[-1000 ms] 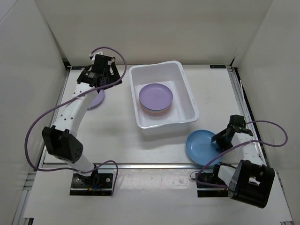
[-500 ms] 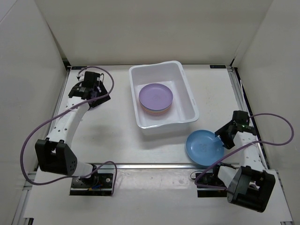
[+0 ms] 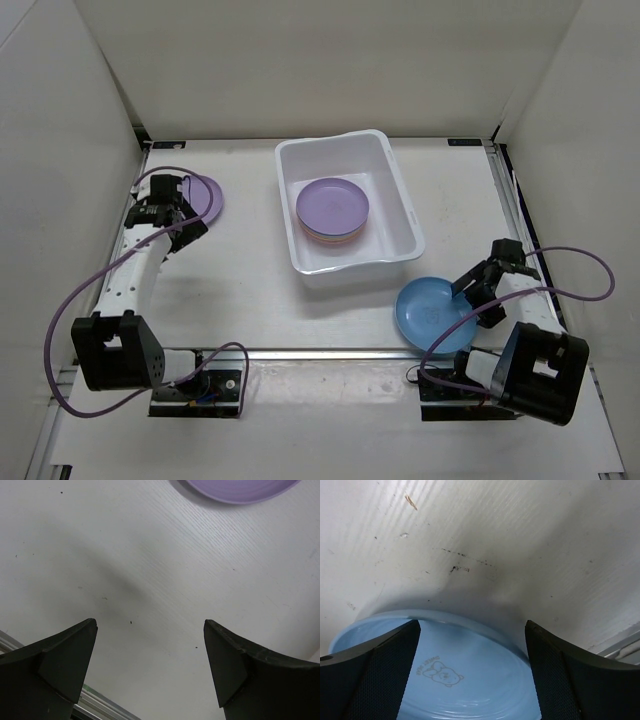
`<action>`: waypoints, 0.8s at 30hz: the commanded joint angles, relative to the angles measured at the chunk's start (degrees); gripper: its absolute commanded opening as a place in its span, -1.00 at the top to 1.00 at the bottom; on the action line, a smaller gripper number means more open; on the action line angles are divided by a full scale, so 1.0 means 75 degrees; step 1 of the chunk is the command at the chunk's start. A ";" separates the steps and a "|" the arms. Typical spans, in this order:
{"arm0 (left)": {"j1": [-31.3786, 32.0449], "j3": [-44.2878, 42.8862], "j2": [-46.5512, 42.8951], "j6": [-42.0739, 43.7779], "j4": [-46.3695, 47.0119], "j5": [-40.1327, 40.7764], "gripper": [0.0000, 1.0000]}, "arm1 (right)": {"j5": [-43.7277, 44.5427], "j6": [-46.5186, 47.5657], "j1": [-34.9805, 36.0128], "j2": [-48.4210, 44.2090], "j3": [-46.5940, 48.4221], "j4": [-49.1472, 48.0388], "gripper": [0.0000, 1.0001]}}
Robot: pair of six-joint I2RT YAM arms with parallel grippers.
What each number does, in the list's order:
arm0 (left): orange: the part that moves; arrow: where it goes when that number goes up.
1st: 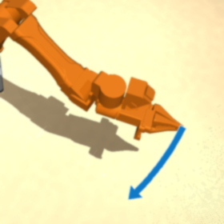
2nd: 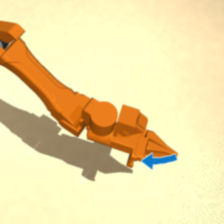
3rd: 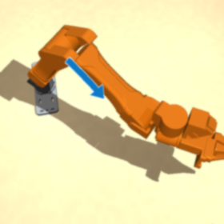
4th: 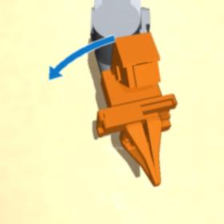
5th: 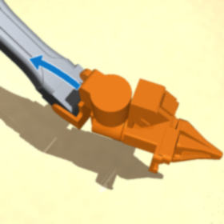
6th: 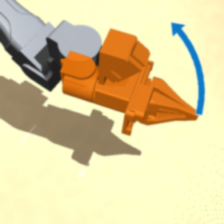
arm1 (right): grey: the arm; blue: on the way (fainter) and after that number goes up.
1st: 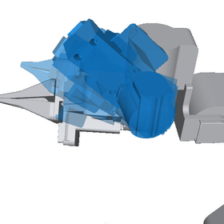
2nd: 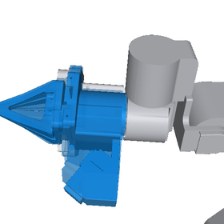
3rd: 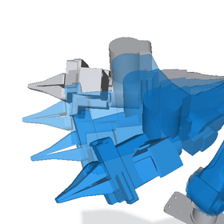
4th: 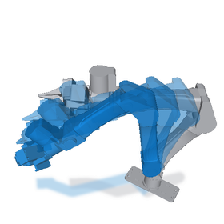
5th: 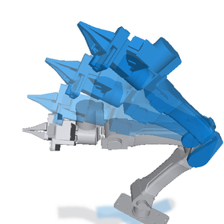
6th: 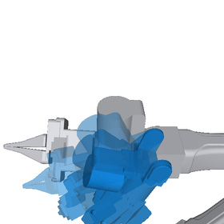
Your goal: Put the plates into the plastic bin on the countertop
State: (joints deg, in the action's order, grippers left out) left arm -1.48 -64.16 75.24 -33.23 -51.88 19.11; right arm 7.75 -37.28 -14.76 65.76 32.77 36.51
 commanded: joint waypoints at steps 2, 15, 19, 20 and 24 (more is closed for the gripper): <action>-0.0073 -0.0245 -0.0154 0.0154 0.0085 -0.0076 -0.99 | -0.0342 0.0072 0.0070 0.0092 -0.0151 -0.0485 -0.74; -0.0073 -0.0679 0.0104 0.0388 -0.0325 0.0229 -0.99 | -0.1081 -0.0010 0.0082 0.0057 -0.0609 -0.1025 0.17; -0.0073 -0.0785 0.0093 0.0458 -0.0384 0.0252 -0.99 | -0.0695 0.0060 0.0082 -0.0528 -0.0386 -0.0931 0.44; -0.0073 -0.0820 0.0081 0.0470 -0.0419 0.0264 -0.99 | -0.0612 0.0072 0.0070 -0.0796 -0.0258 -0.0861 0.53; -0.0073 -0.0821 0.0058 0.0447 -0.0431 0.0311 -0.99 | 0.0125 0.0224 0.0082 -0.1197 0.0550 -0.0172 0.82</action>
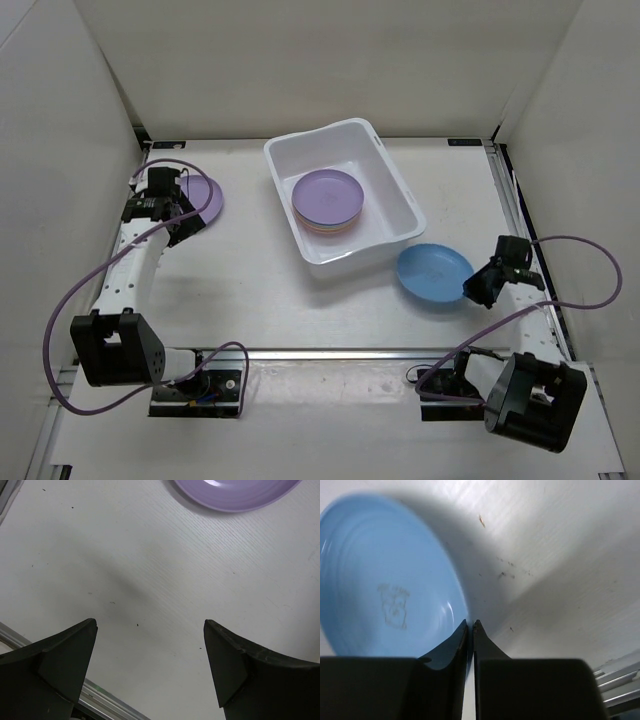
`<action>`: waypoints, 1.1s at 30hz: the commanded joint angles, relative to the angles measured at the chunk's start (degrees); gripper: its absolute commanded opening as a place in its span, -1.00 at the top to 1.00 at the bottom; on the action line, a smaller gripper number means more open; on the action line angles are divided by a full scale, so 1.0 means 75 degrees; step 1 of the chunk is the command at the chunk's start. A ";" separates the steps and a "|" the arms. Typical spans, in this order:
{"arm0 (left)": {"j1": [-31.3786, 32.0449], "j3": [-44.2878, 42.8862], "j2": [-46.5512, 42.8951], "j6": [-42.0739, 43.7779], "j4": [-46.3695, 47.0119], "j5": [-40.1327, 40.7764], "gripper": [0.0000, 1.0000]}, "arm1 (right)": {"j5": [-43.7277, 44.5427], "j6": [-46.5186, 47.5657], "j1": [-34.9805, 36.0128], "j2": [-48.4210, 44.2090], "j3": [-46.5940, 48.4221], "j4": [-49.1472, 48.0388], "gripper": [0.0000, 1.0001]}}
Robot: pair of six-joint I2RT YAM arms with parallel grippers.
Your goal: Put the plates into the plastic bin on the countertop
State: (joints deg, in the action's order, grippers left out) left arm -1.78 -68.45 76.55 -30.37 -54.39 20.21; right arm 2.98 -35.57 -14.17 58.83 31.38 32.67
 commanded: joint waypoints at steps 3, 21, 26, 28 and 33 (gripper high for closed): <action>-0.0055 -0.0191 -0.0094 0.0030 -0.0096 0.0142 -0.99 | 0.1511 0.0137 0.0003 -0.0390 0.1533 0.0880 1.00; -0.1765 0.1180 0.0538 -0.0450 0.1345 -0.1182 -0.99 | 0.0796 0.0816 0.2070 0.0826 0.5634 -0.0627 1.00; -0.1848 0.1122 0.0749 -0.0602 0.1884 -0.1311 -0.99 | 0.1149 0.1718 0.4067 0.2673 0.6666 -0.1191 1.00; -0.1883 0.1017 0.0901 -0.0743 0.1955 -0.1405 -0.99 | 0.1254 0.1918 0.4722 0.3333 0.7182 -0.1250 1.00; -0.1907 0.0736 0.1276 -0.1001 0.2271 -0.1393 -0.99 | 0.0788 0.1790 0.4948 0.5148 0.7921 -0.1612 1.00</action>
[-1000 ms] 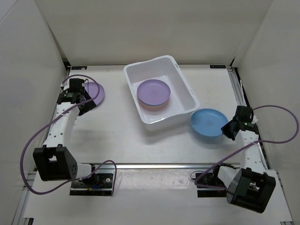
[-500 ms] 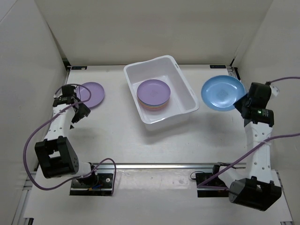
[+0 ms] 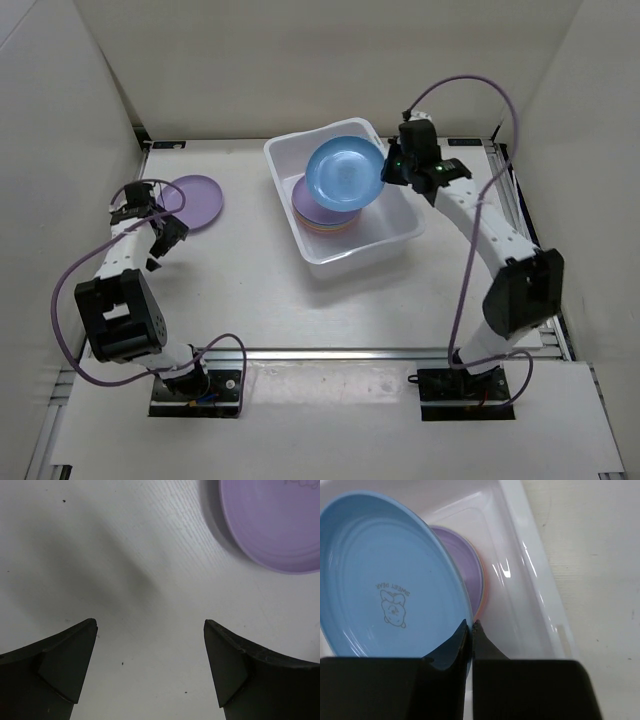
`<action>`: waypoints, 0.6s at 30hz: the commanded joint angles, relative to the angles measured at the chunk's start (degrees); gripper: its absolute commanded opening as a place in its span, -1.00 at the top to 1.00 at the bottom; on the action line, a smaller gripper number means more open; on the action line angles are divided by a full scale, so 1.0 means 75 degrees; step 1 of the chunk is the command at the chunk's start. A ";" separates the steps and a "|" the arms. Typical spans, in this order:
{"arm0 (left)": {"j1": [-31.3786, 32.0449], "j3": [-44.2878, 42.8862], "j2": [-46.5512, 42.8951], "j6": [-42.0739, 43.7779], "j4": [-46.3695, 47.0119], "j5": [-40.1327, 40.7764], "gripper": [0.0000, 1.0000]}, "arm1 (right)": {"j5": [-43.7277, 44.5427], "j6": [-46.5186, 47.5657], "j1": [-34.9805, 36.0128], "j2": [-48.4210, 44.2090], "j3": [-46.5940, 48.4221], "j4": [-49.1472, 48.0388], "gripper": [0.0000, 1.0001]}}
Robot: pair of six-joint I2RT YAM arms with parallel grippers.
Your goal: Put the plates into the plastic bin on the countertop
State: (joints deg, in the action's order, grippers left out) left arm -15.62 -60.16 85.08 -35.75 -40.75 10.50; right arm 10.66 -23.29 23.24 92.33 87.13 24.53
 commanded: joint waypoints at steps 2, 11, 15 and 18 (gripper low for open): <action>-0.0074 -0.0450 0.0257 -0.0343 0.0558 -0.0146 -0.99 | -0.0191 0.0117 0.0017 0.1104 0.0674 -0.0564 1.00; -0.0074 -0.0756 0.1018 -0.0660 0.1086 0.0017 -0.99 | -0.0108 0.0187 0.0112 0.3063 0.1939 -0.0412 0.63; -0.0074 -0.0791 0.1312 -0.0730 0.1355 0.0134 -0.98 | -0.0213 0.0339 0.0193 0.3216 0.2117 -0.0213 -0.26; -0.0074 -0.0884 0.1616 -0.0788 0.1484 0.0147 -0.96 | -0.0190 0.0468 0.0217 0.2947 0.2093 -0.0108 -0.80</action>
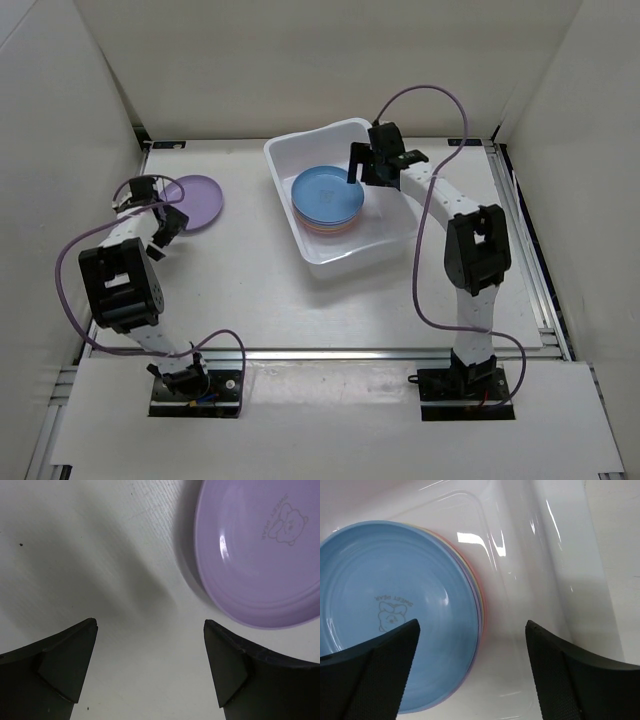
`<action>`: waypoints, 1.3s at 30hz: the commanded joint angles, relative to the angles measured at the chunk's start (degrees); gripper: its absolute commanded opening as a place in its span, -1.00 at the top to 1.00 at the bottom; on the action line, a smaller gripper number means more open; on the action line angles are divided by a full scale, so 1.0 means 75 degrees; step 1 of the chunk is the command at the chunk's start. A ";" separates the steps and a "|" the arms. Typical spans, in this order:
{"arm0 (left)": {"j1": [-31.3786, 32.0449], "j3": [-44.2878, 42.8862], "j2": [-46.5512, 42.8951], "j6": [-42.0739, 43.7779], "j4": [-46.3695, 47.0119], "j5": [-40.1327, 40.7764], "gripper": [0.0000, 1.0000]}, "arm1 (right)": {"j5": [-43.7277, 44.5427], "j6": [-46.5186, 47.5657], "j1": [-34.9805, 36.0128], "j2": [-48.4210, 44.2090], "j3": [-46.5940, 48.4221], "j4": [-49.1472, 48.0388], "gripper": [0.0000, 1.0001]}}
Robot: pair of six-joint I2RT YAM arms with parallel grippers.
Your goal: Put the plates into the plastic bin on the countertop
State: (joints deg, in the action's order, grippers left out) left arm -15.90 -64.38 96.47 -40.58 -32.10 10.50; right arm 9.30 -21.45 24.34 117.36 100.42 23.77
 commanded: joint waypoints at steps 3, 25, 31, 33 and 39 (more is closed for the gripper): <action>-0.0036 -0.0369 0.0379 -0.0168 0.0541 0.0030 -0.93 | 0.0096 0.0340 0.0048 -0.0928 0.0275 0.0170 -0.98; -0.0024 -0.0497 0.1750 -0.0788 0.2065 -0.0497 -0.37 | 0.1502 0.0236 -0.0093 -0.4643 -0.2257 0.1084 -0.98; -0.0036 -0.0510 0.2279 -0.1140 0.2053 -0.0768 0.45 | 0.1900 0.0001 -0.0093 -0.5077 -0.2256 0.1389 -0.98; -0.0025 -0.0428 0.1999 -0.1071 0.2053 -0.0732 0.80 | 0.2017 -0.0022 -0.0104 -0.5358 -0.2373 0.1401 -0.98; 0.0057 -0.0369 0.0245 -0.0719 0.2053 -0.0475 0.80 | 0.2299 -0.0128 -0.0093 -0.6085 -0.2760 0.1331 -0.98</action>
State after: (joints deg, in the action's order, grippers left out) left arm -16.14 -67.46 108.29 -48.34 -14.39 5.32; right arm 23.51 -21.43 23.75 74.17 81.08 34.09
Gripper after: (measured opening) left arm 0.145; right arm 0.989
